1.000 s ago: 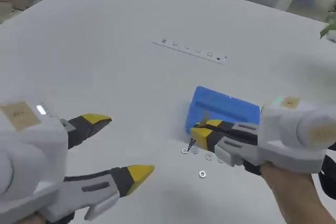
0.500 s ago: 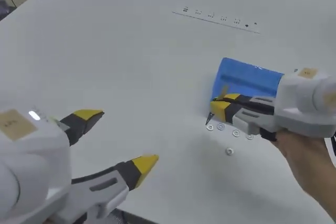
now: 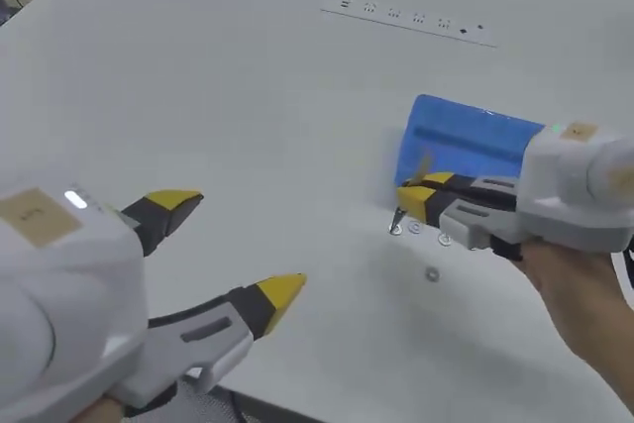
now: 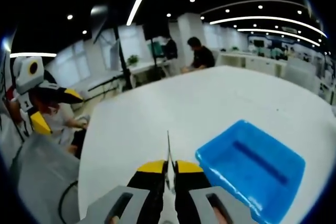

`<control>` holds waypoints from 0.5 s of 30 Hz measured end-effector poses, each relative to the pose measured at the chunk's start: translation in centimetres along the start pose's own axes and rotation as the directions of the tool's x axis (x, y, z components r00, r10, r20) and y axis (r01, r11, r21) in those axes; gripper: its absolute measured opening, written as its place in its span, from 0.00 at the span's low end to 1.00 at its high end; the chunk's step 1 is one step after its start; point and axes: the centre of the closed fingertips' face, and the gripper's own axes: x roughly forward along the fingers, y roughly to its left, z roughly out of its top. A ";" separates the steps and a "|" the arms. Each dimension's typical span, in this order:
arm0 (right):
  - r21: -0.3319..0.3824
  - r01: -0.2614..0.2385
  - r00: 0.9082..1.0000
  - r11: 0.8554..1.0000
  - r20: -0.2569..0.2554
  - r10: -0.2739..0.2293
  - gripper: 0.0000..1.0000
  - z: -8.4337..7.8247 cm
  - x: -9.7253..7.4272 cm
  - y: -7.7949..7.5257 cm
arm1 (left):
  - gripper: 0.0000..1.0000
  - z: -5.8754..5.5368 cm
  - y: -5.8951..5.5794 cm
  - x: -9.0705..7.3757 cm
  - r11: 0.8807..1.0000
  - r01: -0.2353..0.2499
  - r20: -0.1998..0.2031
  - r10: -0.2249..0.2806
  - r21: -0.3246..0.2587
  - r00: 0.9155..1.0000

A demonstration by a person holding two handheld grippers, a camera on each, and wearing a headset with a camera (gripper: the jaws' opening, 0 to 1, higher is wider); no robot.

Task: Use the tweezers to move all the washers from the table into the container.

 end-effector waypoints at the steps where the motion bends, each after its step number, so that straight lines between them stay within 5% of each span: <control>1: 0.009 0.003 1.000 1.000 0.020 -0.003 0.02 0.2 0.0 -0.1 | 0.62 -0.1 0.0 0.0 1.000 -0.002 -0.001 0.002 0.003 1.000; 15: -0.008 0.009 1.000 1.000 0.003 -0.009 0.02 0.0 -0.2 0.1 | 0.71 -0.6 -0.5 0.1 0.999 0.012 -0.022 -0.013 -0.039 1.000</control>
